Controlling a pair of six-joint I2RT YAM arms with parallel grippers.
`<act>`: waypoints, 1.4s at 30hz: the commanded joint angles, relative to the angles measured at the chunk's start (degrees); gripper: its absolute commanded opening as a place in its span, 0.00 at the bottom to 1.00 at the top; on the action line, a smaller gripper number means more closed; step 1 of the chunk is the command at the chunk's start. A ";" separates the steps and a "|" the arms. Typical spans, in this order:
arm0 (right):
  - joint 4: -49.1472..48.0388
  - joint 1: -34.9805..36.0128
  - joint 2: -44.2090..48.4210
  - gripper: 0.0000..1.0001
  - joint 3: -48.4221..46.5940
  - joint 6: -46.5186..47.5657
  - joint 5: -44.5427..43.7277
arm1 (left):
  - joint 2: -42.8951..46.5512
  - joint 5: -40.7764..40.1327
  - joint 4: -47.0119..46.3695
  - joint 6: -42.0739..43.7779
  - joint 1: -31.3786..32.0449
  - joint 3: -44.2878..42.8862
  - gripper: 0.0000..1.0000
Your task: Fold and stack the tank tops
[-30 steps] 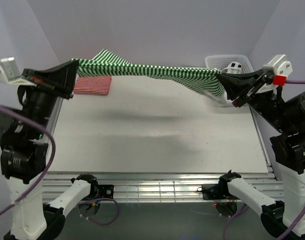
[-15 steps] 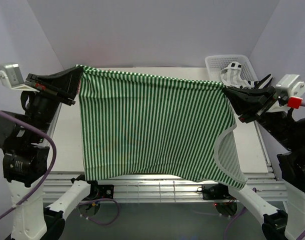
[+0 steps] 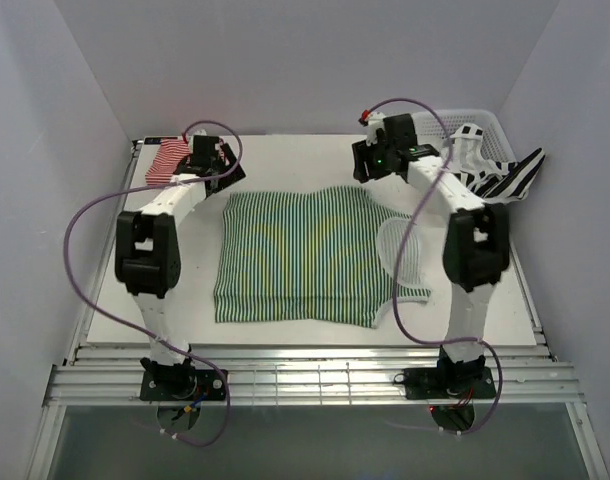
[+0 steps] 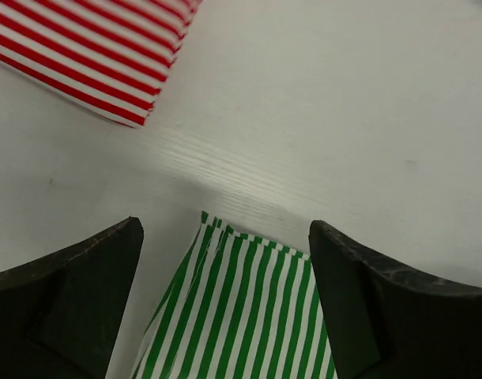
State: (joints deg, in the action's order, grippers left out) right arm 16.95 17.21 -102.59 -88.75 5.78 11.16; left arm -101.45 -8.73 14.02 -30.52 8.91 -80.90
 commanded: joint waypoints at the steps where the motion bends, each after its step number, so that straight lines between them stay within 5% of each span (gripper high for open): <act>1: 14.63 -0.34 -18.13 0.62 -22.17 2.21 -4.90 | -11.03 -2.87 10.03 -1.56 -1.79 -15.87 0.98; 2: 19.48 -0.16 -21.92 0.67 -37.05 2.39 -5.18 | -11.83 -2.43 10.15 -0.95 -1.61 -18.21 0.98; 4: 23.13 0.54 -24.33 0.79 -42.72 2.66 -3.96 | -10.28 -0.76 7.27 0.19 -1.52 -19.90 0.98; 6: 18.59 1.42 -16.57 0.90 -33.55 2.31 -2.90 | -7.81 0.02 4.45 1.51 -1.26 -18.42 0.98; 10: 1.98 3.35 -0.71 0.90 -8.93 -1.19 -2.28 | -0.35 3.35 1.80 1.43 -1.17 -10.00 0.98; 16: -0.16 3.35 17.66 0.90 18.32 -10.25 -3.35 | 14.15 7.85 2.67 -3.30 -0.73 9.69 0.98; 21: -0.61 6.16 34.25 0.90 35.38 -16.40 0.79 | 31.00 2.94 14.24 -11.65 0.67 22.52 0.98; 27: 0.18 15.56 46.48 0.90 50.85 -23.86 -0.16 | 41.15 0.04 31.03 -17.11 0.76 30.18 0.98; 36: 5.73 23.04 48.80 0.91 60.35 -35.57 -9.83 | 46.52 3.02 29.50 -24.23 0.59 45.39 0.97; 42: 3.53 23.04 42.65 0.99 59.84 -37.51 -14.41 | 39.42 7.67 22.99 -24.15 0.59 48.90 0.80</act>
State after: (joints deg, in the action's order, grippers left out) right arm 22.09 40.01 -57.76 -28.27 -28.82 0.93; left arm -59.59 -4.47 41.95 -53.60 9.50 -33.56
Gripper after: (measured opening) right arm 0.975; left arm 0.823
